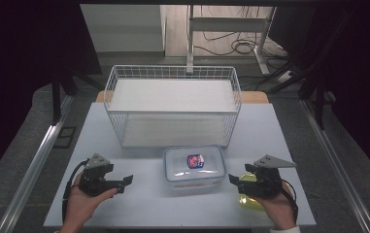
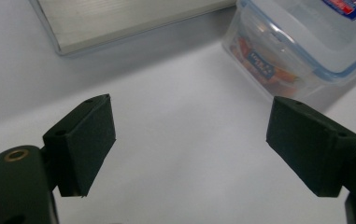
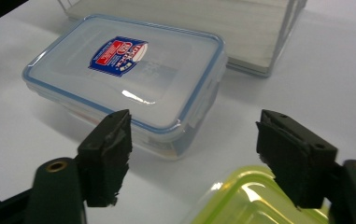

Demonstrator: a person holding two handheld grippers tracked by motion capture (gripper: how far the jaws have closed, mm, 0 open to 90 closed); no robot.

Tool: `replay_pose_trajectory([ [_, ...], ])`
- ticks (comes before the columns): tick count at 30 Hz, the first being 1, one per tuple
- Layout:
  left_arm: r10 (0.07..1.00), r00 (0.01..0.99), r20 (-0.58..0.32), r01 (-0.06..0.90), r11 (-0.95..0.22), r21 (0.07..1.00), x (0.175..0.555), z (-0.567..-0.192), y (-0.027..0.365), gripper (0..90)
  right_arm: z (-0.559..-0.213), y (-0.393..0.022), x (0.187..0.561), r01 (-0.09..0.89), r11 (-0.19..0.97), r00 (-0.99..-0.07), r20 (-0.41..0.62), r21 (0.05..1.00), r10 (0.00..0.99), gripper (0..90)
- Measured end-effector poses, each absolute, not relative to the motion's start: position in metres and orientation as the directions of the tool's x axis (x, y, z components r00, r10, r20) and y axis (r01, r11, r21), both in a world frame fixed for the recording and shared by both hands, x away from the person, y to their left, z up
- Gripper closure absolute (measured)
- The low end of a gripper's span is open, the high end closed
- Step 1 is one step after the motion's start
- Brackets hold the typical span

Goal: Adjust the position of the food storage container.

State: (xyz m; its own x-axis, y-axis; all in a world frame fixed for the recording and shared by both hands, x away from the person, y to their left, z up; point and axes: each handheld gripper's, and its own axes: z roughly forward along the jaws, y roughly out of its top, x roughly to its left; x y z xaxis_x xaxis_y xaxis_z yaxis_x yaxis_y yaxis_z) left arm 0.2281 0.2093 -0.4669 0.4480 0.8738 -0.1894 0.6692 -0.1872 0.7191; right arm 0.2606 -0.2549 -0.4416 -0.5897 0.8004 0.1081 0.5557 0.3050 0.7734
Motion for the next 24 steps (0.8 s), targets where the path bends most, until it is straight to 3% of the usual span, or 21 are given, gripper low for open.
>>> replay_pose_trajectory([
  [4, 0.869, 0.457, -0.188, 0.666, -0.194, 0.72, 0.232, -0.467, 0.206, 14.3, -0.442, -0.267, 0.264, 0.592, 0.276, -0.561, 0.141, 0.757, 0.816, 38.6],
  [5, 0.87, 0.454, -0.192, 0.671, -0.193, 0.716, 0.233, -0.47, 0.207, 14.3, -0.443, -0.27, 0.266, 0.605, 0.265, -0.554, 0.158, 0.75, 0.818, 43.4],
  [6, 0.87, 0.452, -0.197, 0.678, -0.192, 0.709, 0.234, -0.472, 0.208, 14.3, -0.446, -0.273, 0.27, 0.622, 0.26, -0.55, 0.176, 0.739, 0.817, 54.9],
  [7, 0.871, 0.448, -0.202, 0.684, -0.188, 0.705, 0.234, -0.474, 0.209, 14.3, -0.446, -0.273, 0.27, 0.622, 0.26, -0.55, 0.176, 0.739, 0.817, 54.9],
  [11, 0.875, 0.438, -0.207, 0.686, -0.176, 0.706, 0.23, -0.474, 0.211, 14.2, -0.45, -0.265, 0.272, 0.623, 0.322, -0.568, 0.13, 0.713, 0.813, 76.6],
  [17, 0.865, 0.459, -0.204, 0.678, -0.192, 0.709, 0.228, -0.471, 0.208, 13.7, -0.445, -0.249, 0.276, 0.613, 0.362, -0.572, 0.078, 0.702, 0.817, 88.1],
  [24, 0.869, 0.449, -0.209, 0.694, -0.191, 0.694, 0.229, -0.476, 0.211, 14.2, -0.448, -0.221, 0.297, 0.633, 0.393, -0.546, 0.024, 0.667, 0.838, 88.7],
])
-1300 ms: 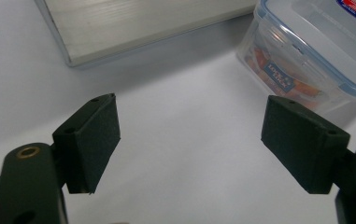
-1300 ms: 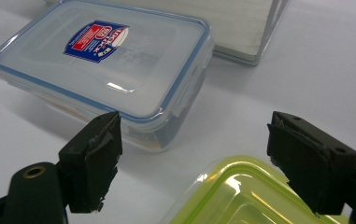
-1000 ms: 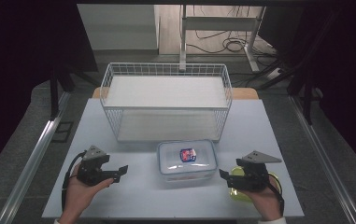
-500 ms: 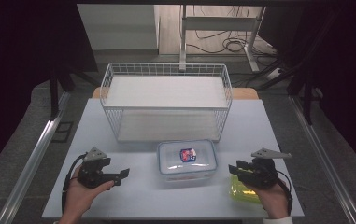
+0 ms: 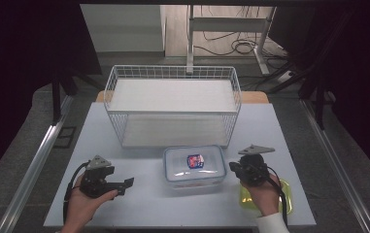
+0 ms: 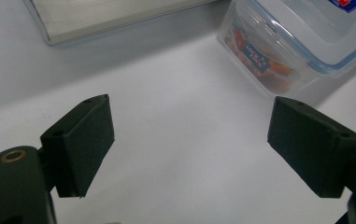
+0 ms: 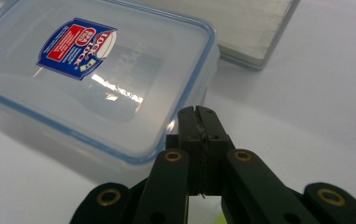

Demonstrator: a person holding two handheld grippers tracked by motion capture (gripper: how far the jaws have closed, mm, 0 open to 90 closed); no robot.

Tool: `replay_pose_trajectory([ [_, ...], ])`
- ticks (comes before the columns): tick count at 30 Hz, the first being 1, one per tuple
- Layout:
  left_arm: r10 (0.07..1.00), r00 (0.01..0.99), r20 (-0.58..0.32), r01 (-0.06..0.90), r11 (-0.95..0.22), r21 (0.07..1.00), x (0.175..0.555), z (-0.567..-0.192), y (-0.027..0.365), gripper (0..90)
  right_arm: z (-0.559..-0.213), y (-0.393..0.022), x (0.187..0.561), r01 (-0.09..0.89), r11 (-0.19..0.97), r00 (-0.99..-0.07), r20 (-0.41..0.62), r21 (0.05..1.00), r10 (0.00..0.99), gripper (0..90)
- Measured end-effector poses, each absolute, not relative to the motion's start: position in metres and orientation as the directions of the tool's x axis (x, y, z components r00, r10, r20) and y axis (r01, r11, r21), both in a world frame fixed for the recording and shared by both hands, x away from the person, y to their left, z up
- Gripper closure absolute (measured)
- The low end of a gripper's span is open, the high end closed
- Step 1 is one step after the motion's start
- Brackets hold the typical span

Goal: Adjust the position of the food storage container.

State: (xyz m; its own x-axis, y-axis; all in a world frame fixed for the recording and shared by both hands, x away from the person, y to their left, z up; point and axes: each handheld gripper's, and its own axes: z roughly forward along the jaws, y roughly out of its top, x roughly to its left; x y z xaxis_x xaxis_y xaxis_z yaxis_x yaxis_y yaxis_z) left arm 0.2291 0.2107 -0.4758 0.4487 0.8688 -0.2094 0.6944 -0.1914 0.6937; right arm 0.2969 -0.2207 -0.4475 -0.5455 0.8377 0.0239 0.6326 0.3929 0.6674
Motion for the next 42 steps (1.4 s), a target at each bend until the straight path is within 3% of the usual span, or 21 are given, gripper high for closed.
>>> replay_pose_trajectory([
  [15, 0.868, 0.452, -0.205, 0.697, -0.201, 0.688, 0.23, -0.48, 0.21, 14.3, -0.464, -0.21, 0.316, 0.68, 0.402, -0.51, 0.002, 0.613, 0.86, 88.8],
  [29, 0.871, 0.445, -0.209, 0.699, -0.192, 0.689, 0.231, -0.483, 0.213, 14.4, -0.463, -0.179, 0.3, 0.621, 0.482, -0.612, -0.001, 0.617, 0.791, 88.8],
  [42, 0.868, 0.448, -0.216, 0.702, -0.192, 0.686, 0.233, -0.485, 0.214, 14.9, -0.465, -0.165, 0.298, 0.606, 0.492, -0.628, -0.004, 0.625, 0.778, 89.0],
])
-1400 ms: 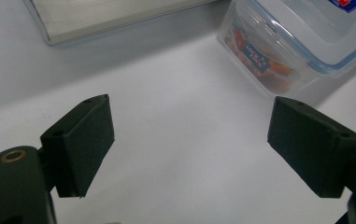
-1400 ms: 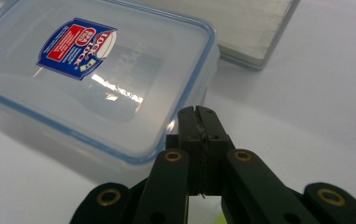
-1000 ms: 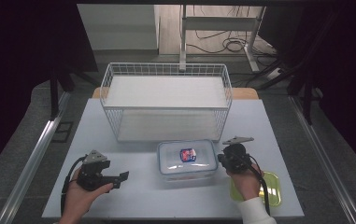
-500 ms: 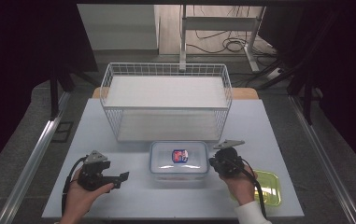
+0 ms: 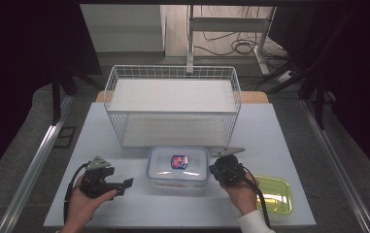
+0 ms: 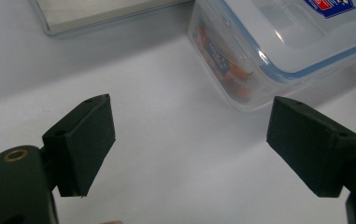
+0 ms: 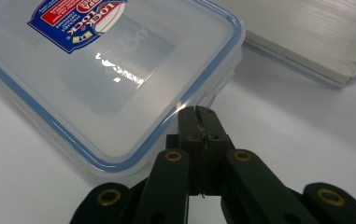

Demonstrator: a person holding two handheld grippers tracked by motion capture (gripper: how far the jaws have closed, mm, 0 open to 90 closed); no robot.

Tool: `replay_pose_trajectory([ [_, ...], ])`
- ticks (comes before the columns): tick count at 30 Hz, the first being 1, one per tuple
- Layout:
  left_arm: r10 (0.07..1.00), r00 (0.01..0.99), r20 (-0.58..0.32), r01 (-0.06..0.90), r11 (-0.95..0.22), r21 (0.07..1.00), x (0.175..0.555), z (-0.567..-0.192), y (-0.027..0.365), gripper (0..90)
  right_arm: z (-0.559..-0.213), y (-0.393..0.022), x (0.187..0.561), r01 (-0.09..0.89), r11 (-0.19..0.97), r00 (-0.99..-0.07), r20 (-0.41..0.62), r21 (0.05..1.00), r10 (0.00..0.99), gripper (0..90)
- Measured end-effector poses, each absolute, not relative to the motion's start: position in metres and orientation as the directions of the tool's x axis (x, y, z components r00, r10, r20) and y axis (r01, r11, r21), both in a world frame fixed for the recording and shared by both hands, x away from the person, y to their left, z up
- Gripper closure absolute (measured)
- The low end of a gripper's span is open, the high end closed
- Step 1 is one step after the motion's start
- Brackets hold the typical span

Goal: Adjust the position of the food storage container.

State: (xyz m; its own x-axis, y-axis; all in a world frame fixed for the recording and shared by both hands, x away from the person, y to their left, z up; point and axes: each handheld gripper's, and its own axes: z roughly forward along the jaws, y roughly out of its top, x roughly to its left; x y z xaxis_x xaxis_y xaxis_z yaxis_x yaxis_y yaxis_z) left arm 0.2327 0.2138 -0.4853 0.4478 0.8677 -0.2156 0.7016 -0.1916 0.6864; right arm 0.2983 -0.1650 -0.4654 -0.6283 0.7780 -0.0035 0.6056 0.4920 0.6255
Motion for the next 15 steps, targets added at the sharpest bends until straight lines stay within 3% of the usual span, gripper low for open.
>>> replay_pose_trajectory([
  [15, 0.871, 0.443, -0.215, 0.702, -0.187, 0.688, 0.233, -0.486, 0.217, 15.1, -0.473, -0.135, 0.303, 0.588, 0.492, -0.633, -0.012, 0.642, 0.774, 88.9],
])
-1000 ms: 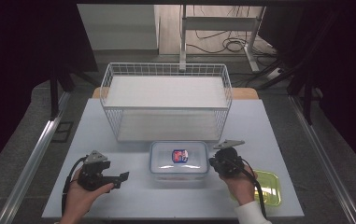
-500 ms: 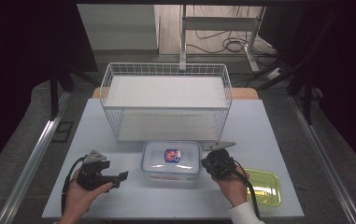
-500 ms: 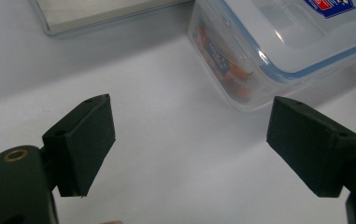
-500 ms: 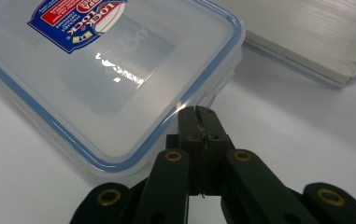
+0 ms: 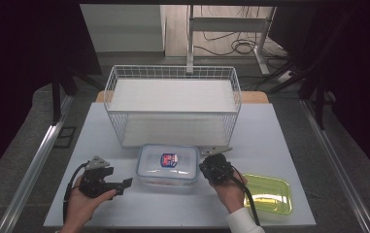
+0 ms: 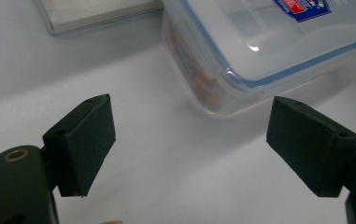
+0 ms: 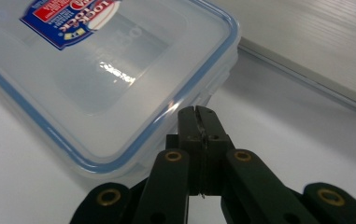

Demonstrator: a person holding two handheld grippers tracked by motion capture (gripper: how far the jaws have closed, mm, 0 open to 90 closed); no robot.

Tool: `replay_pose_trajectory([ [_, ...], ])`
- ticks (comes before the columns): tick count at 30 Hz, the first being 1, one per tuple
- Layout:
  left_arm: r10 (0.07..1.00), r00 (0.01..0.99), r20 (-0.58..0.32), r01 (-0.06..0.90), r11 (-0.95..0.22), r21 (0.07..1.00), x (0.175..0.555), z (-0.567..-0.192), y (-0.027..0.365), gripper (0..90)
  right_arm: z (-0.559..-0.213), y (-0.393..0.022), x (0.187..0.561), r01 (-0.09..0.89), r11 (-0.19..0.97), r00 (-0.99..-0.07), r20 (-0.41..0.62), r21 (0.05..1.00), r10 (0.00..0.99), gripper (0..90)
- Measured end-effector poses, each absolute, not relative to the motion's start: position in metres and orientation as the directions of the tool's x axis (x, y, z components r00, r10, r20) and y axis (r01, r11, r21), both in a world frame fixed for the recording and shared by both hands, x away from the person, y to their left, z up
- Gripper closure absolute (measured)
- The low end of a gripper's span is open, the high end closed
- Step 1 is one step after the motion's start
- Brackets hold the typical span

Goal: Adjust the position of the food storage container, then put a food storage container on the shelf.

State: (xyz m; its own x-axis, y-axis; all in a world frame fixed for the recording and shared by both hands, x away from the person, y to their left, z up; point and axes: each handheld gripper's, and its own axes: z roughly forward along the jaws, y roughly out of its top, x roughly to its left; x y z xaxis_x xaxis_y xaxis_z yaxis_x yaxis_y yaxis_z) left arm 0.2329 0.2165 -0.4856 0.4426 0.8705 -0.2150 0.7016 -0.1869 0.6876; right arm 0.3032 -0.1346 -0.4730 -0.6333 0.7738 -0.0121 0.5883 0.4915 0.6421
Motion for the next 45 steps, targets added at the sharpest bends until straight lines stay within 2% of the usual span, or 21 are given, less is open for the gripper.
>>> replay_pose_trajectory([
  [6, 0.87, 0.442, -0.219, 0.701, -0.183, 0.69, 0.232, -0.485, 0.218, 15.1, -0.476, -0.124, 0.304, 0.584, 0.494, -0.633, -0.021, 0.645, 0.774, 88.8],
  [13, 0.869, 0.436, -0.235, 0.691, -0.155, 0.706, 0.231, -0.482, 0.223, 15.5, -0.469, -0.134, 0.301, 0.582, 0.453, -0.629, 0.02, 0.676, 0.777, 86.8],
  [15, 0.867, 0.433, -0.247, 0.691, -0.143, 0.709, 0.231, -0.481, 0.224, 16.1, -0.465, -0.142, 0.298, 0.585, 0.422, -0.623, 0.05, 0.693, 0.781, 81.3],
  [16, 0.863, 0.436, -0.256, 0.692, -0.139, 0.708, 0.231, -0.48, 0.225, 16.4, -0.464, -0.144, 0.297, 0.584, 0.415, -0.622, 0.056, 0.698, 0.781, 75.6],
  [17, 0.863, 0.436, -0.256, 0.692, -0.139, 0.708, 0.231, -0.48, 0.225, 16.6, -0.464, -0.144, 0.297, 0.584, 0.415, -0.622, 0.056, 0.698, 0.781, 75.6],
  [19, 0.859, 0.44, -0.26, 0.693, -0.141, 0.707, 0.231, -0.479, 0.224, 16.8, -0.463, -0.147, 0.294, 0.584, 0.403, -0.615, 0.06, 0.705, 0.787, 60.2],
  [20, 0.852, 0.447, -0.272, 0.695, -0.139, 0.706, 0.231, -0.479, 0.224, 16.8, -0.462, -0.15, 0.292, 0.594, 0.383, -0.613, 0.091, 0.707, 0.785, 48.9],
  [21, 0.852, 0.447, -0.272, 0.695, -0.139, 0.706, 0.231, -0.479, 0.224, 16.9, -0.462, -0.15, 0.292, 0.594, 0.383, -0.613, 0.091, 0.707, 0.785, 48.9],
  [25, 0.841, 0.452, -0.299, 0.698, -0.125, 0.705, 0.231, -0.478, 0.224, 16.8, -0.462, -0.157, 0.29, 0.61, 0.329, -0.62, 0.175, 0.721, 0.765, 31.8],
  [29, 0.824, 0.459, -0.333, 0.702, -0.107, 0.704, 0.233, -0.477, 0.227, 16.8, -0.462, -0.164, 0.29, 0.621, 0.297, -0.628, 0.234, 0.725, 0.743, 27.5],
  [45, 0.819, 0.47, -0.329, 0.701, -0.119, 0.703, 0.239, -0.472, 0.225, 18.7, -0.457, -0.165, 0.288, 0.613, 0.303, -0.645, 0.24, 0.73, 0.726, 24.1],
])
